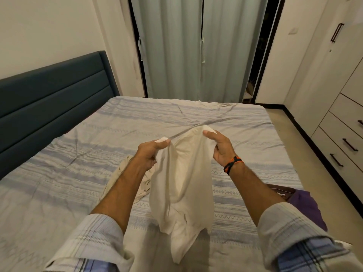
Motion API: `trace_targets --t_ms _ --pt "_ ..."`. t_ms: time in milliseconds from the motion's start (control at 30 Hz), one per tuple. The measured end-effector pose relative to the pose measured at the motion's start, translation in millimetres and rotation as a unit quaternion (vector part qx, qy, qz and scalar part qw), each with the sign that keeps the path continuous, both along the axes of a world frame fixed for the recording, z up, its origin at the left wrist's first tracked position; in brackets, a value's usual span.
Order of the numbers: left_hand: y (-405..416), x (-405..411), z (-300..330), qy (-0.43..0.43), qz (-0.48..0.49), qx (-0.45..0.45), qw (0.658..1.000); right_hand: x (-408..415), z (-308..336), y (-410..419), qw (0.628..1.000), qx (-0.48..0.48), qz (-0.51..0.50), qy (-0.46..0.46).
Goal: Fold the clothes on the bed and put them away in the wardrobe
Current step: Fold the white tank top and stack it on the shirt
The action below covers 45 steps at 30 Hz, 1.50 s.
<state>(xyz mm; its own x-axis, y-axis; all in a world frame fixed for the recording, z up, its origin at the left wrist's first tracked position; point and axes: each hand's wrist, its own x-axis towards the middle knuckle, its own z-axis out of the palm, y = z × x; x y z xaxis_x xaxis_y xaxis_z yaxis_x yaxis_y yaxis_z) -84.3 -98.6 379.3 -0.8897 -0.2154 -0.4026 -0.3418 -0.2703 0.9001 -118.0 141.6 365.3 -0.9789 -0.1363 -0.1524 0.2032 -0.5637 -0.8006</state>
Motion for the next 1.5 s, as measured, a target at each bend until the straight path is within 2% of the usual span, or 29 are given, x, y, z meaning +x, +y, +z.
trace_targets --t_ms 67,100,167,200,400,600,833,1267,1500 --pt "1 -1 -1 -0.003 0.022 -0.007 1.0 1 1 0 0.998 0.056 -0.012 -0.019" --pt "1 -2 -3 -0.003 0.047 -0.045 0.998 0 -1 -2 0.989 0.139 -0.039 -0.033" --pt "4 -2 -7 -0.006 0.067 -0.128 0.99 0 -8 -6 0.944 0.315 -0.09 -0.041" --pt "8 1 -8 -0.008 0.061 -0.14 0.988 2 -10 -9 0.932 0.352 -0.087 -0.032" --pt "40 10 -5 0.016 -0.009 -0.098 0.995 13 -11 -35 0.943 0.328 0.013 0.042" --pt "50 7 -13 -0.011 0.023 -0.13 0.991 19 -12 -46 0.898 0.432 -0.021 0.078" --pt "54 13 -7 -0.027 0.078 -0.15 0.985 29 -8 -49 0.869 0.474 -0.031 0.137" --pt "54 11 -8 -0.037 0.098 -0.136 0.985 33 -12 -56 0.852 0.494 -0.048 0.167" --pt "55 9 -9 -0.038 0.098 -0.079 0.991 37 -12 -58 0.843 0.504 -0.007 0.187"
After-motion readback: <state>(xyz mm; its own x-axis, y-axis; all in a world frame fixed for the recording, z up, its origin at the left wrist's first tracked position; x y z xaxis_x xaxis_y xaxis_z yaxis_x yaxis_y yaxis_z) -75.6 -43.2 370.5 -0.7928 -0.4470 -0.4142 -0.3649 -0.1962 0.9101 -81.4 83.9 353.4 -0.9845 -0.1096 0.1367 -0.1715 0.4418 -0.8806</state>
